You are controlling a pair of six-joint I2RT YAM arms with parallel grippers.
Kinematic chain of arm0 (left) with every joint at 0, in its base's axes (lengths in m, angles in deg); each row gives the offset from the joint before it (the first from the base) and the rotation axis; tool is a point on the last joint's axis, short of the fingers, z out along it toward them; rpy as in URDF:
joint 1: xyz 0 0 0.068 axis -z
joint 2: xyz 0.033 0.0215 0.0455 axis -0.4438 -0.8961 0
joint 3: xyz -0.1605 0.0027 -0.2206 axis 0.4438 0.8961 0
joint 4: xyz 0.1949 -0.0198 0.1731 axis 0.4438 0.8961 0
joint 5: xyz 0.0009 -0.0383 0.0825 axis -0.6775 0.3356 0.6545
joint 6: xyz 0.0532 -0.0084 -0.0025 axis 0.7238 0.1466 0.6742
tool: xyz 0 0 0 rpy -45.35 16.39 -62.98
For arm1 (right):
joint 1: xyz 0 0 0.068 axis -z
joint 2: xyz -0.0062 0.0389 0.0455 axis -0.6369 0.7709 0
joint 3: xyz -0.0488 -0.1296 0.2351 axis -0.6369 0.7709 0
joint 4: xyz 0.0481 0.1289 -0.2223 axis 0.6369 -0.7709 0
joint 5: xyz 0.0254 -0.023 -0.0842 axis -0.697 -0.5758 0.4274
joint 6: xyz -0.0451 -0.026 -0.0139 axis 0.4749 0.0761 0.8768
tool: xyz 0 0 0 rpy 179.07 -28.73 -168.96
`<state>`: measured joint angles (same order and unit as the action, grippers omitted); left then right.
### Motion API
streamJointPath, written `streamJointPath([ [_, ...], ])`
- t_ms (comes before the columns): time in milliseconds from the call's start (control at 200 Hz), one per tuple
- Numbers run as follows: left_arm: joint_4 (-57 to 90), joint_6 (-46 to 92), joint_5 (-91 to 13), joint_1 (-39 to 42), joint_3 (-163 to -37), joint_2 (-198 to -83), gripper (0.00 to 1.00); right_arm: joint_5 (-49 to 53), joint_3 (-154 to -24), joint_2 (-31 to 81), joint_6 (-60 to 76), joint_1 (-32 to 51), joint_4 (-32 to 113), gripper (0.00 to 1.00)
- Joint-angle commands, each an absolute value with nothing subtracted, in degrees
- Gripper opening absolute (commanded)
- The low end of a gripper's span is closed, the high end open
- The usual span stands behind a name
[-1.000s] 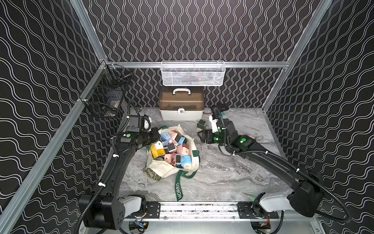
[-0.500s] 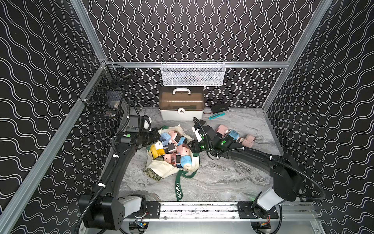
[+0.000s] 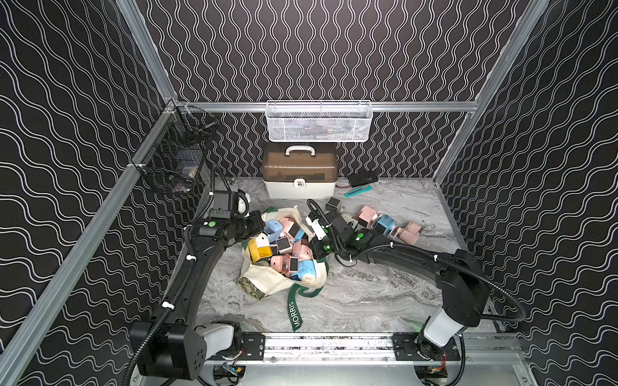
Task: Take out the pencil sharpeners from the tote bags
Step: Adjust the canvas bag at the center of the board.
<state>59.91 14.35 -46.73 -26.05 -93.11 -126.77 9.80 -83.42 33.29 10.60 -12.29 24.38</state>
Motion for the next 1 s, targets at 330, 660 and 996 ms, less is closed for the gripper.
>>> streamJointPath([
  [330,59.1,13.1,-50.1,-26.5,-93.8,-127.7,0.00,-2.1,-86.5,36.4,23.5,-24.9,24.2,0.11],
  [660,58.3,12.8,-51.3,-26.5,-93.6,-127.5,0.00,8.1,-80.3,24.5,23.3,-24.9,28.1,0.70],
  [996,58.7,13.0,-51.0,-26.8,-93.4,-127.3,0.00,13.0,-74.7,15.3,24.5,-29.2,35.1,0.81],
])
